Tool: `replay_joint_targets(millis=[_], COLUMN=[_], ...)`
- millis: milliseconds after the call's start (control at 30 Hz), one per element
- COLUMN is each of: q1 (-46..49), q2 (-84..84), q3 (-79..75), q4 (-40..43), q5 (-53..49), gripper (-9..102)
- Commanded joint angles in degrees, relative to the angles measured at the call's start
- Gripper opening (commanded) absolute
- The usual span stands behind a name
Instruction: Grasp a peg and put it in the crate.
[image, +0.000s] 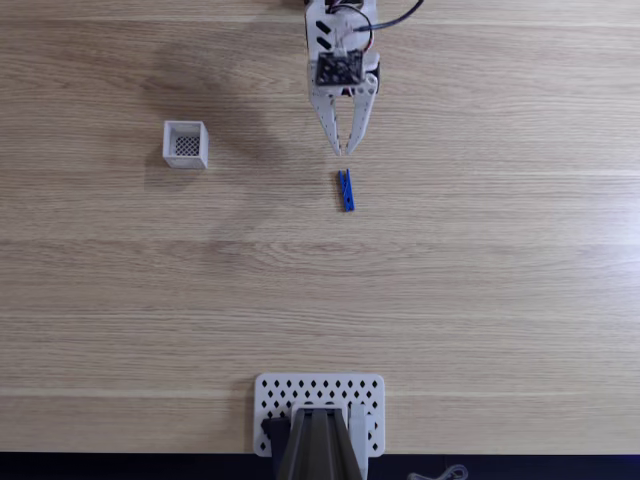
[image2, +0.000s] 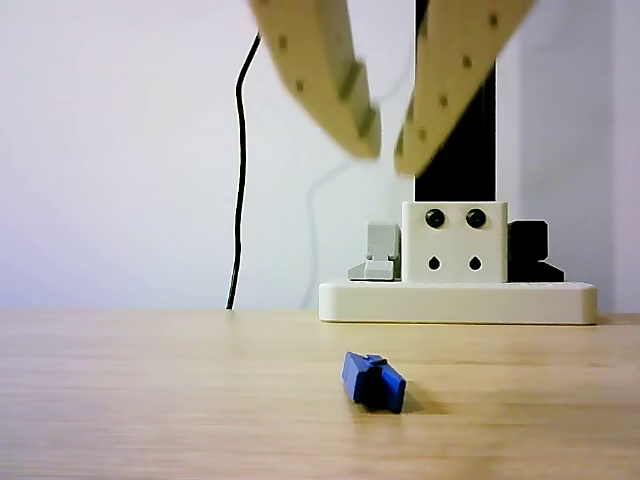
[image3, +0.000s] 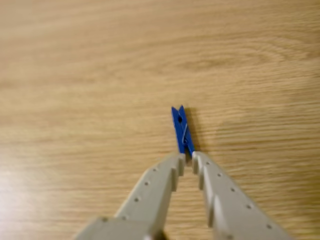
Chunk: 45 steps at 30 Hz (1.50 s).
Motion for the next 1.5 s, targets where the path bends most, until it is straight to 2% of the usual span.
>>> replay_joint_targets(millis=[0,467,667,733,1067,1467], q1=[-0.1,-0.2,-0.2,-0.2,-3.0,-1.2], q2=[-1.8,-7.2,-9.6,-9.6,-12.4,-18.5], q3=[-1.8,-6.3,-11.1,-11.7,-13.7,-20.0], q4=[-1.9,-2.1,-1.9,-2.0,-2.1,-2.0], q5=[-5.8,-7.6,-6.9,-6.9,-6.9,-6.9], gripper=[-1,0,16,18,14,14])
